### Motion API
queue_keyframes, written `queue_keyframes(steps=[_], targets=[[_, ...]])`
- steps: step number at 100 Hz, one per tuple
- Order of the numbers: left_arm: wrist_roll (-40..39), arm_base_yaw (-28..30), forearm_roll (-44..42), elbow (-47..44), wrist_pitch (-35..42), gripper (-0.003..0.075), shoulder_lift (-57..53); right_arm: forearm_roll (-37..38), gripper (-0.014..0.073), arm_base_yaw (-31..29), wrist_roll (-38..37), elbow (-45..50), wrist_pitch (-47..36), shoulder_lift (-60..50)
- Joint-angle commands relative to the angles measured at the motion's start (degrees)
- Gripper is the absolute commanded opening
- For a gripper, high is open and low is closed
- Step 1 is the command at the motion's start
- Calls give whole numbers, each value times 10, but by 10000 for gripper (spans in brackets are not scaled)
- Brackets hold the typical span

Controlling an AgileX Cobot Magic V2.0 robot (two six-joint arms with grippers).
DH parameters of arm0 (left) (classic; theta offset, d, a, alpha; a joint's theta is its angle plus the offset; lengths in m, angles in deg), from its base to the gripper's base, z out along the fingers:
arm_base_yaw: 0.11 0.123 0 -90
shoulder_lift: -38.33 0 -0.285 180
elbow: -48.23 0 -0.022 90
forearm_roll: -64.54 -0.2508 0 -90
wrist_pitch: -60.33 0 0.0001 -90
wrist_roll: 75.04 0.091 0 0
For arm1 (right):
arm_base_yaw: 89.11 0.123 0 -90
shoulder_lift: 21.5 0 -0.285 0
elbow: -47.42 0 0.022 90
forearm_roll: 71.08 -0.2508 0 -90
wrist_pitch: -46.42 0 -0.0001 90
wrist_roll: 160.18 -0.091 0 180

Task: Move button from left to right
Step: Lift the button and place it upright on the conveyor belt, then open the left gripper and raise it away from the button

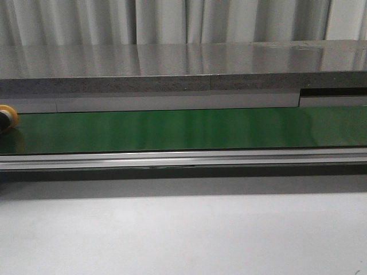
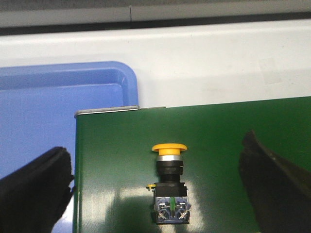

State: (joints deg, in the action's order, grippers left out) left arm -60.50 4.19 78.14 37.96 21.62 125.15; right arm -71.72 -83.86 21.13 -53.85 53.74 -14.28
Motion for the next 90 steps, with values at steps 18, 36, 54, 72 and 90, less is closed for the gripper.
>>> queue_keyframes(steps=[18, 36, 54, 72, 90], targets=[[2, -43, 13, -188, 243, 667, -201, 6, -67, -1, 1, -9, -50, -11], [2, -43, 14, -326, 334, 667, -331, 6, -67, -1, 1, -9, -50, -11], [2, -43, 24, -429, 387, 667, -454, 6, -67, -1, 1, -9, -50, -11], [2, -43, 24, -480, 394, 667, -519, 6, -67, -1, 1, -9, -50, -11], [2, -43, 24, -492, 395, 667, -527, 6, -67, -1, 1, -9, -50, -11]])
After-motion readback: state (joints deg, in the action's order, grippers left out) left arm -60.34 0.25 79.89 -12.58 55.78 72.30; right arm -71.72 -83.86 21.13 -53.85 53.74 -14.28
